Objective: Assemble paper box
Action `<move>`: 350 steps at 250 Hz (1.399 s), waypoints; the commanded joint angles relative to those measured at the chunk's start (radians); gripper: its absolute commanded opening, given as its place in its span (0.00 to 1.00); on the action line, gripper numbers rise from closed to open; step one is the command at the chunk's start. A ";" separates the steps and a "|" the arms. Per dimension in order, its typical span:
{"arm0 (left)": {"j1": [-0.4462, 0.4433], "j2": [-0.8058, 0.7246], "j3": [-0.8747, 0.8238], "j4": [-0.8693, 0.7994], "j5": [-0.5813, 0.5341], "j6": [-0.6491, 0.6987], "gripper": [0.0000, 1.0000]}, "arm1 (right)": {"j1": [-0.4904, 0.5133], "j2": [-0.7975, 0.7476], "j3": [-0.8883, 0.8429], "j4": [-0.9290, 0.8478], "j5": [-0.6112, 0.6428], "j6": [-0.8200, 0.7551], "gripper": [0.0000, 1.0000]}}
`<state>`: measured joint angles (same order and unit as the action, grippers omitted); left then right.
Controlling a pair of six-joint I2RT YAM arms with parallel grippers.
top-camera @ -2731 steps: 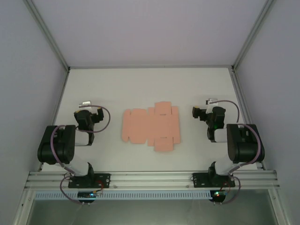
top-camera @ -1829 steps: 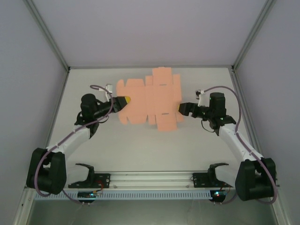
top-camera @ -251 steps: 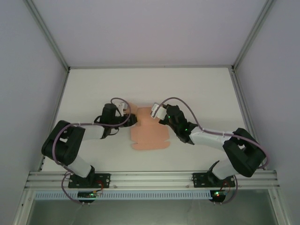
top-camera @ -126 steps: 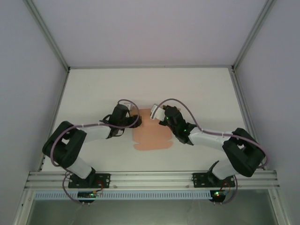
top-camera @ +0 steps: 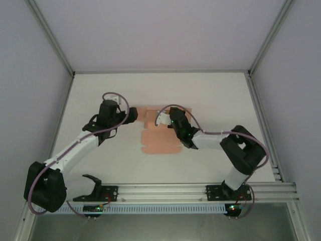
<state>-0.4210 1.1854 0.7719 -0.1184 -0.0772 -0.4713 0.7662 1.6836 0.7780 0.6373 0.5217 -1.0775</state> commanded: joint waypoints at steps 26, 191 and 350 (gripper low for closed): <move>-0.006 0.026 -0.095 0.074 0.295 -0.037 0.94 | 0.006 0.058 0.052 0.090 0.103 -0.005 0.00; -0.102 0.360 -0.190 0.236 0.343 -0.130 0.15 | 0.061 0.094 -0.105 0.137 0.012 -0.004 0.00; -0.107 0.296 -0.169 0.194 0.318 -0.115 0.16 | 0.171 0.180 -0.226 0.354 0.172 -0.179 0.00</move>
<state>-0.5240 1.5200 0.5751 0.1207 0.2756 -0.6106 0.9127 1.8179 0.5930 1.0859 0.7357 -1.2293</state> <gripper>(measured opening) 0.138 0.044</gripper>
